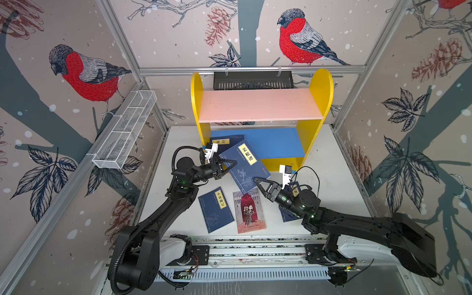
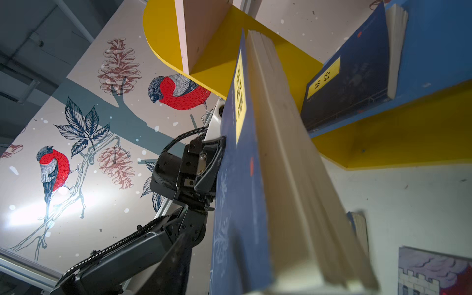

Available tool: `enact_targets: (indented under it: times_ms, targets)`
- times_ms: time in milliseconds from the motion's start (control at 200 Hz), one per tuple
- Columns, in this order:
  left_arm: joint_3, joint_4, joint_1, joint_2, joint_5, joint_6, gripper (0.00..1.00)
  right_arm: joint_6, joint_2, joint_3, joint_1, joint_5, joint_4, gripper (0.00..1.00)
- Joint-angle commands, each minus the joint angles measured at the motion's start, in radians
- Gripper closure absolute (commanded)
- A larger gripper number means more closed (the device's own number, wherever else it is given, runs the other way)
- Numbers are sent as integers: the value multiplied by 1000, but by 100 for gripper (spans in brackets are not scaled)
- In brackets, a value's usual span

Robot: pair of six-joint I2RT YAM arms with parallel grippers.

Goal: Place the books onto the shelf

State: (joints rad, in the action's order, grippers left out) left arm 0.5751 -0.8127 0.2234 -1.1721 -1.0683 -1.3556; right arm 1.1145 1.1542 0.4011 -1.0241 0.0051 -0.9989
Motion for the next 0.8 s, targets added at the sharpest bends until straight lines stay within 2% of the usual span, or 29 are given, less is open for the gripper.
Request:
enact_targets:
  times_ms: [0,225,275,375,440,650,710,795]
  targets:
    - [-6,-89,-3,11,-4,-32,100,-22,46,37,16,-47,-89,56]
    - [-37,-69,-3,29,1,-14,100,-16,95,65,73,-115,-97,98]
    - [-37,-46,-3,32,-5,2,96,-20,93,70,88,-138,-81,99]
    - [-31,9,-4,37,-31,66,63,-40,71,89,137,-225,-14,100]
    - [-8,99,-7,41,-64,172,53,-62,47,103,180,-304,52,99]
    - [165,601,-26,51,-158,638,44,-126,-76,128,367,-612,286,100]
    - [192,664,-28,56,-182,699,43,-149,-113,139,420,-688,358,100]
    - [201,668,-35,55,-244,705,43,-183,-156,153,491,-783,452,100]
